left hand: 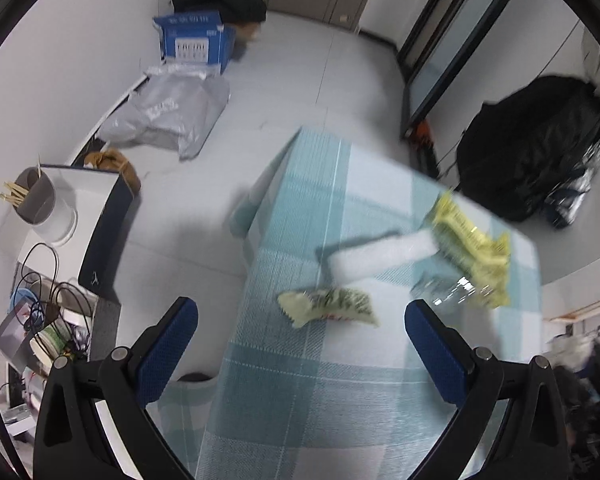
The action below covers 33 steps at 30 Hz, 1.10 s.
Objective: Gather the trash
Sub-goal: 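Grasp the cream printed wrapper with the left gripper while the right holds the tissue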
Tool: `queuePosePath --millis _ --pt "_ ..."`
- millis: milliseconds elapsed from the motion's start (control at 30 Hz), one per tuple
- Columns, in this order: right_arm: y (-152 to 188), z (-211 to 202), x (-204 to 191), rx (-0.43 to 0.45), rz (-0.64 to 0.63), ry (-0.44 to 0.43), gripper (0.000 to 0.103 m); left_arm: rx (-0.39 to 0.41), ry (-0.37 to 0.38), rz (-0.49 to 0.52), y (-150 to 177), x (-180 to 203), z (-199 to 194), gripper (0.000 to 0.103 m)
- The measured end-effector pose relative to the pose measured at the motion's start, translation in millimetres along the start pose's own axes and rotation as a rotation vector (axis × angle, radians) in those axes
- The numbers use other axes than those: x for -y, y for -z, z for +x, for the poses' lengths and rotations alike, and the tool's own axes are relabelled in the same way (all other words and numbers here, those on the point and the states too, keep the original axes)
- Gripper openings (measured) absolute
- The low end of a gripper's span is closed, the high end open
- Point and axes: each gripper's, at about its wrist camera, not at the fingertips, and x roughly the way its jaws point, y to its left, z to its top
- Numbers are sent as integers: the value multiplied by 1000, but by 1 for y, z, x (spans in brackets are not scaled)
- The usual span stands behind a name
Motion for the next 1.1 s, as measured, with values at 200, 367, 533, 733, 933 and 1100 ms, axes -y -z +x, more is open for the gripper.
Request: queuePosePath --millis 200,367,533,733,933,1100 --pt "6 -4 17 5 47 -11 22 -49 -19 3 0 7 18 102" --pt "13 -10 27 1 53 -11 22 -80 -52 18 1 14 30 101" --pt "18 -9 43 -12 99 -10 22 -78 -81 94 2 28 34 101" --pt "20 -15 50 -11 120 -13 22 -86 -138 152 6 33 42 94" --pt "19 -17 48 1 130 -15 22 -72 -163 189 6 38 41 79" --pt "21 -16 44 -3 117 -8 22 -58 -165 237 9 44 39 61"
